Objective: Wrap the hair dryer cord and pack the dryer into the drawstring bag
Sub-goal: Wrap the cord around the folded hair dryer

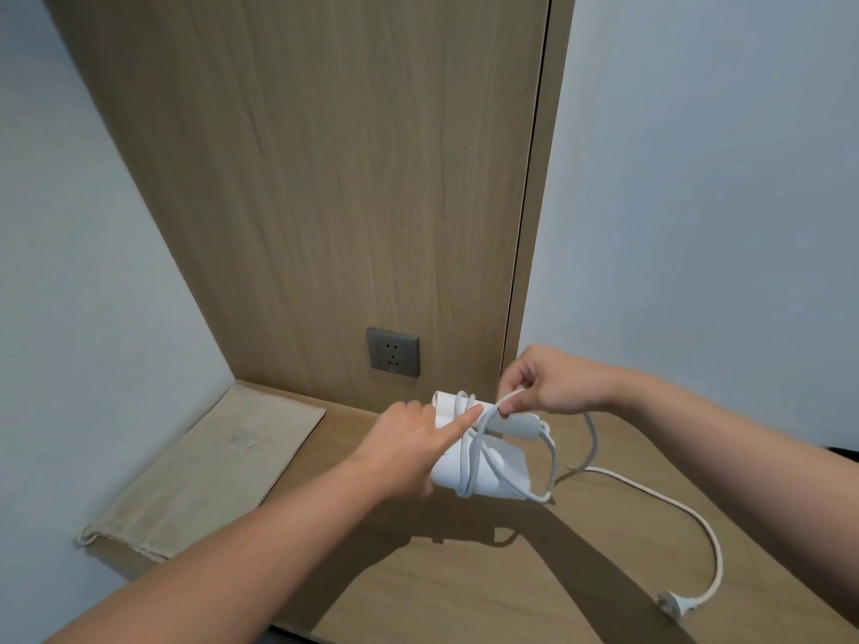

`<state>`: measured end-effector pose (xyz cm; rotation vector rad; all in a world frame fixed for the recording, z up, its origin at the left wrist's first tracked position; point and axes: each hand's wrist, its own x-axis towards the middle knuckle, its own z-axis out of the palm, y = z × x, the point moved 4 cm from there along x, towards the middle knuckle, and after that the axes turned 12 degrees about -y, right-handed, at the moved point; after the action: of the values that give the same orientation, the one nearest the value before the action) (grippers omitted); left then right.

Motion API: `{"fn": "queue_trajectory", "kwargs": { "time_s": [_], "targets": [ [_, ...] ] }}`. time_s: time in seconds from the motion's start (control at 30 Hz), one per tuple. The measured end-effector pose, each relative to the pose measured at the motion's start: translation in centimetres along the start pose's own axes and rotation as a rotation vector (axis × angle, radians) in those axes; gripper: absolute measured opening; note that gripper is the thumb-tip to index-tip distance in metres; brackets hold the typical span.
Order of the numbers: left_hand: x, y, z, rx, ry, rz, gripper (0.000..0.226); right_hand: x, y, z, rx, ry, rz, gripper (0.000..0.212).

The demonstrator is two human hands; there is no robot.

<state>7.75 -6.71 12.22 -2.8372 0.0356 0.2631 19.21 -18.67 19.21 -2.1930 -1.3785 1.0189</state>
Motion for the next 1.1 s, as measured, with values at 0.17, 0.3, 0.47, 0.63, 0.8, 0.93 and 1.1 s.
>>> {"fn": "queue_trajectory", "kwargs": {
  "time_s": [0.17,0.3,0.47,0.63,0.8,0.93,1.1],
  "targets": [
    [-0.3,0.1,-0.8,-0.03,0.061,0.024,0.103,1.0,1.1,-0.9,-0.036,0.225,0.016,0.012],
    [-0.6,0.0,-0.7,-0.028,0.088,0.032,0.117,1.4,2.1,-1.3,-0.025,0.284,0.044,0.013],
    [-0.9,0.5,-1.9,-0.021,0.106,0.104,0.104,2.2,2.2,-1.0,-0.011,0.277,0.029,0.015],
    [-0.3,0.0,-2.2,0.026,0.115,0.129,0.09,2.5,2.9,-1.6,-0.043,0.203,0.054,0.019],
    [-0.2,-0.3,-2.2,0.05,0.152,0.148,0.094,2.2,3.4,-2.2,0.048,0.096,0.031,0.024],
    [0.0,-0.7,-1.9,0.06,0.145,0.192,0.092,2.2,4.1,-2.3,0.153,0.028,0.035,0.016],
    [0.3,-0.7,-1.6,0.051,0.157,0.218,0.092,2.3,3.8,-2.2,0.246,-0.062,-0.093,0.029]
  ]
}}
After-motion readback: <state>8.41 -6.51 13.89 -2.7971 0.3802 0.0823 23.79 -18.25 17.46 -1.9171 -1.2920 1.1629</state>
